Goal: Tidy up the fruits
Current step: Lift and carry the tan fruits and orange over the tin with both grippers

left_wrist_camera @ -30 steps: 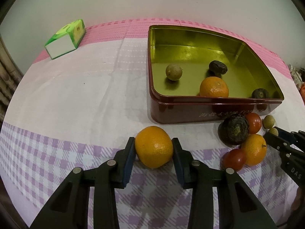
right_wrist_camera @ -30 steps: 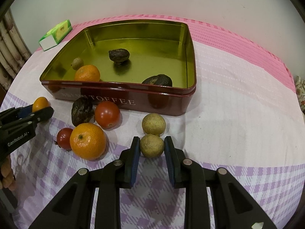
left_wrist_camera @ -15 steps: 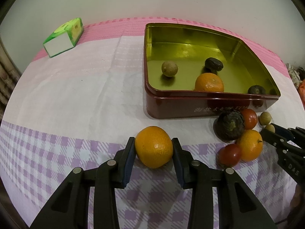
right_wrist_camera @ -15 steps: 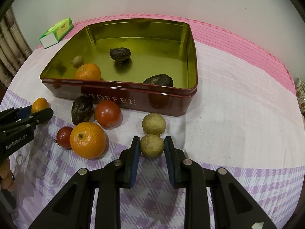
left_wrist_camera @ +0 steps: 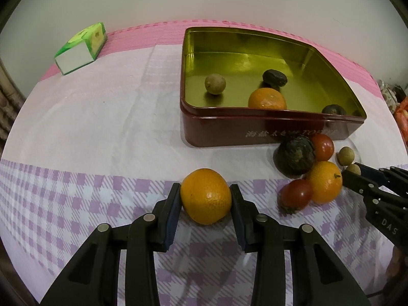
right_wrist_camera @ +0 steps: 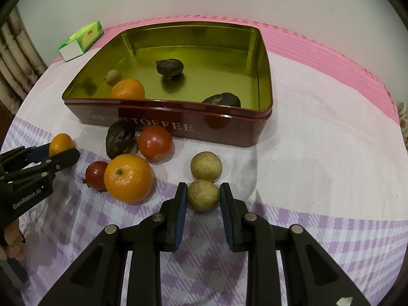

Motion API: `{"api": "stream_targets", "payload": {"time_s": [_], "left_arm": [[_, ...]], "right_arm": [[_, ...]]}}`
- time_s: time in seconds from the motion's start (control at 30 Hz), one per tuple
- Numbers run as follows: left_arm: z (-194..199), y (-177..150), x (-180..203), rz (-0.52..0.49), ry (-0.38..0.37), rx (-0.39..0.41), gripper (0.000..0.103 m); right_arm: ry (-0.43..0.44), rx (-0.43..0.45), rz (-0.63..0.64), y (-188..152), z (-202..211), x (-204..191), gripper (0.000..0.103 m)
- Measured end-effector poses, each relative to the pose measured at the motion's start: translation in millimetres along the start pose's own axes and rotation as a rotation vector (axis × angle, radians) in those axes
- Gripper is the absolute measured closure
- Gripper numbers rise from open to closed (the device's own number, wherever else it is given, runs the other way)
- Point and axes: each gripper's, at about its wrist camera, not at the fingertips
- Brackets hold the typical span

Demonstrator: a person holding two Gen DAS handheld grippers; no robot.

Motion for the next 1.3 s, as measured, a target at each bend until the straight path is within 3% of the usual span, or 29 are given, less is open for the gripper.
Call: {"api": "stream_targets", "payload": {"time_s": [0.4, 0.63, 1.0, 1.3], "left_arm": [[14, -6, 6, -0.005, -0.023, 0.016, 0.065], [29, 7, 7, 0.006, -0.046, 0.061, 0.065], [45, 55, 18, 0.016, -0.073, 0.127, 0.065], [16, 75, 31, -0.027, -0.060, 0.082, 0.065]], "right_arm": [[0.022, 0.004, -0.012, -7, 13, -3, 0.079], [0.021, 0.046, 0.004, 0, 35, -7, 0.079], [0.030, 0.122, 0.033, 41, 59, 6, 0.079], [0.037, 0.098, 0.075, 77, 32, 10, 0.079]]}}
Point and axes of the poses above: each gripper's, at about its wrist camera, not at the fingertips, and z roughly against the way its jaws point, x to its right, y to its top, and after that the axes turned 15 degrees about z, right-handed
